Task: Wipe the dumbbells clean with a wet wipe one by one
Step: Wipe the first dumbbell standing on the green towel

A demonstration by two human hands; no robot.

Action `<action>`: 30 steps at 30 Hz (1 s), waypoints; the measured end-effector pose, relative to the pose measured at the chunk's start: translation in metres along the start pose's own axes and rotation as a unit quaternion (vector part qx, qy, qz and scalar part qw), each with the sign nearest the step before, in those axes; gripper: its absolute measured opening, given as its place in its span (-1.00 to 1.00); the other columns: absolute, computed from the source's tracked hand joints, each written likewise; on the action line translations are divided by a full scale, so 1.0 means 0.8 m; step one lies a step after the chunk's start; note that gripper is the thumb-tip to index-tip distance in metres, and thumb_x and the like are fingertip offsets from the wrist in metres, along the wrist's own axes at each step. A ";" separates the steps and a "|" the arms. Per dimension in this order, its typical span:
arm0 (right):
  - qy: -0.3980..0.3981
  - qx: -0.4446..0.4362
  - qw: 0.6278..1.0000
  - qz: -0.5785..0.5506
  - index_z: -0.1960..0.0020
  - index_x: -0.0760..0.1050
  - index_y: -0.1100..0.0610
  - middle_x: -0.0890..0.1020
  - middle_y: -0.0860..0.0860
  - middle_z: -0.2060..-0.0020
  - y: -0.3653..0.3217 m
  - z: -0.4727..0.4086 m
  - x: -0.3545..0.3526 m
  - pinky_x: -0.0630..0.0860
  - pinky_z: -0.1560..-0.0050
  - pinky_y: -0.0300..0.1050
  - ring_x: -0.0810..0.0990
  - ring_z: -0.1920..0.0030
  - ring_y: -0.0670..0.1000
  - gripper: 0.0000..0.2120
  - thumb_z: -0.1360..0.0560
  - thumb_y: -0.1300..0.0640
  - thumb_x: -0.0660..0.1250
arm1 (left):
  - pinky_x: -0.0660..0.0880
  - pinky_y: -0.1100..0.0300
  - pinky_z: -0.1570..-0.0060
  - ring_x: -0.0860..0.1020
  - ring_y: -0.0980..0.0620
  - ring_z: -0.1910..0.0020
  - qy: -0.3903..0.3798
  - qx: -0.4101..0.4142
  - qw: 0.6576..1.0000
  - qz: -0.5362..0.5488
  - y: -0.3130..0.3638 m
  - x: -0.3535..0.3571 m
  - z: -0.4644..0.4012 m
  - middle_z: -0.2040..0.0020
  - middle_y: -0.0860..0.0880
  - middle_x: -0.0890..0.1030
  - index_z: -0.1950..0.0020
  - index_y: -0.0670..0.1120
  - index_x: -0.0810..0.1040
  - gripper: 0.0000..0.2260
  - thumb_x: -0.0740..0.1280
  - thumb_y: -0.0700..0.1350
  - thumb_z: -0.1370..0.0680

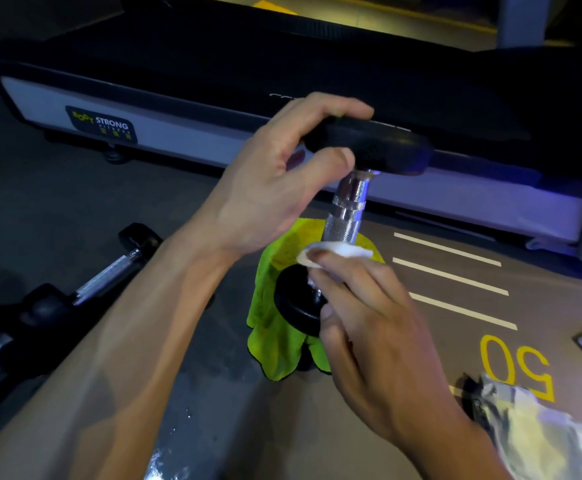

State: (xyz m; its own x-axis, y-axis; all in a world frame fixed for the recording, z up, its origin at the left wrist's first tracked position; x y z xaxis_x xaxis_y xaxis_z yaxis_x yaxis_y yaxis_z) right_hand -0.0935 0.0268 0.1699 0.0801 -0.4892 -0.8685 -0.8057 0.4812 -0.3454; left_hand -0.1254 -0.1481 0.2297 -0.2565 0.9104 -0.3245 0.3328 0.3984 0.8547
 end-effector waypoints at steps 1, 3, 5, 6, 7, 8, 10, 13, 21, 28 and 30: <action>0.008 -0.001 1.000 0.001 -0.42 0.49 0.12 0.44 -0.09 -0.46 0.000 -0.003 -0.002 0.41 -0.39 0.01 0.42 -0.40 0.02 -0.58 -0.61 0.12 0.11 | 0.42 -0.23 -0.32 0.53 0.00 -0.20 -0.002 0.000 1.000 0.001 0.000 0.000 0.000 -0.21 -0.12 0.57 -0.34 0.02 0.54 -0.64 0.29 -0.02 -0.54; 0.031 0.003 0.999 0.019 -0.45 0.46 0.13 0.40 -0.08 -0.49 0.002 -0.011 -0.008 0.34 -0.47 -0.06 0.37 -0.43 -0.02 -0.58 -0.63 0.12 0.11 | 0.43 -0.25 -0.31 0.54 -0.02 -0.22 -0.008 0.001 1.000 0.000 0.001 0.001 0.000 -0.22 -0.11 0.57 -0.34 0.03 0.53 -0.65 0.29 -0.02 -0.55; 0.043 0.005 0.999 0.028 -0.47 0.44 0.15 0.38 -0.07 -0.51 0.004 -0.014 -0.010 0.31 -0.48 -0.10 0.35 -0.43 -0.03 -0.57 -0.63 0.15 0.14 | 0.43 -0.23 -0.31 0.53 -0.01 -0.21 -0.007 0.001 1.000 -0.002 0.001 0.000 -0.001 -0.22 -0.09 0.57 -0.34 0.04 0.54 -0.65 0.28 -0.01 -0.55; 0.041 0.002 0.999 0.019 -0.46 0.45 0.14 0.40 -0.07 -0.50 0.005 -0.011 -0.008 0.34 -0.46 -0.08 0.37 -0.42 -0.02 -0.59 -0.63 0.16 0.16 | 0.43 -0.21 -0.31 0.53 0.02 -0.20 -0.004 -0.001 1.000 -0.001 0.000 -0.001 -0.001 -0.22 -0.09 0.57 -0.34 0.05 0.54 -0.65 0.28 0.00 -0.55; 0.034 -0.002 0.999 0.001 -0.44 0.48 0.13 0.43 -0.08 -0.47 0.007 -0.005 -0.004 0.38 -0.42 -0.04 0.40 -0.40 -0.01 -0.61 -0.63 0.18 0.18 | 0.43 -0.20 -0.31 0.52 0.05 -0.19 -0.002 -0.001 1.000 0.000 -0.001 -0.002 -0.001 -0.22 -0.09 0.57 -0.33 0.06 0.54 -0.65 0.29 0.00 -0.54; 0.026 -0.005 0.999 -0.021 -0.41 0.50 0.12 0.47 -0.09 -0.43 0.009 0.002 0.001 0.42 -0.38 -0.01 0.43 -0.39 0.00 -0.64 -0.63 0.18 0.19 | 0.42 -0.19 -0.31 0.52 0.05 -0.18 -0.001 -0.002 1.000 0.003 -0.002 -0.002 -0.002 -0.21 -0.11 0.57 -0.33 0.07 0.54 -0.65 0.29 0.00 -0.54; 0.030 -0.009 0.998 -0.053 -0.34 0.56 0.10 0.54 -0.11 -0.35 0.014 0.017 0.008 0.47 -0.32 -0.01 0.49 -0.36 -0.02 -0.68 -0.64 0.17 0.21 | 0.41 -0.19 -0.32 0.52 0.02 -0.18 -0.001 -0.002 1.000 0.010 -0.004 -0.002 -0.001 -0.22 -0.15 0.57 -0.32 0.09 0.54 -0.65 0.29 0.00 -0.53; 0.070 0.015 0.994 -0.079 -0.24 0.62 0.08 0.59 -0.14 -0.25 0.026 0.028 0.005 0.48 -0.29 -0.11 0.53 -0.33 -0.07 -0.73 -0.64 0.14 0.21 | 0.41 -0.20 -0.35 0.53 -0.05 -0.22 -0.003 0.000 1.000 0.019 -0.006 -0.003 0.000 -0.23 -0.17 0.57 -0.32 0.07 0.55 -0.65 0.30 -0.01 -0.53; 0.054 0.017 0.996 -0.067 -0.30 0.58 0.04 0.50 -0.14 -0.26 0.016 0.028 0.019 0.42 -0.28 -0.25 0.51 -0.29 -0.11 -0.69 -0.66 0.00 0.18 | 0.42 0.15 -0.21 0.53 0.04 -0.15 -0.009 0.008 1.000 0.027 -0.003 -0.002 -0.002 -0.21 -0.21 0.58 -0.33 -0.07 0.55 -0.63 0.27 -0.06 -0.53; 0.065 0.085 0.987 -0.123 -0.14 0.62 -0.02 0.51 -0.24 -0.13 0.023 0.021 0.013 0.42 -0.06 -0.43 0.54 -0.15 -0.25 -0.74 -0.67 -0.03 0.16 | 0.48 -0.10 -0.24 0.56 0.07 -0.05 0.014 -0.003 0.999 0.033 -0.001 0.001 0.000 -0.07 0.01 0.61 -0.27 -0.01 0.55 -0.66 0.40 0.08 -0.55; 0.064 0.085 0.988 -0.113 -0.12 0.61 -0.03 0.51 -0.22 -0.12 0.022 0.014 0.014 0.46 -0.04 -0.33 0.56 -0.12 -0.19 -0.74 -0.67 -0.03 0.15 | 0.48 -0.27 -0.29 0.58 0.04 -0.10 0.015 -0.002 0.999 0.033 0.000 0.004 0.001 -0.11 0.00 0.62 -0.25 0.04 0.55 -0.68 0.42 0.11 -0.54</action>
State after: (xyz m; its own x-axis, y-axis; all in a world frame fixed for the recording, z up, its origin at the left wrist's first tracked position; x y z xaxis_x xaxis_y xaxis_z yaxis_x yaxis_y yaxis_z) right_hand -0.1006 0.0377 0.1498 0.1639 -0.6812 -0.7136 -0.6650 0.4580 -0.5900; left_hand -0.1257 -0.1449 0.2286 -0.2623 0.9306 -0.2554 0.3466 0.3378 0.8751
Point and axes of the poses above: each hand's wrist, its own z-axis away from the middle knuckle, its own x-axis out of the palm, y = z × x, the point moved 3 cm from there along -z, towards the middle knuckle
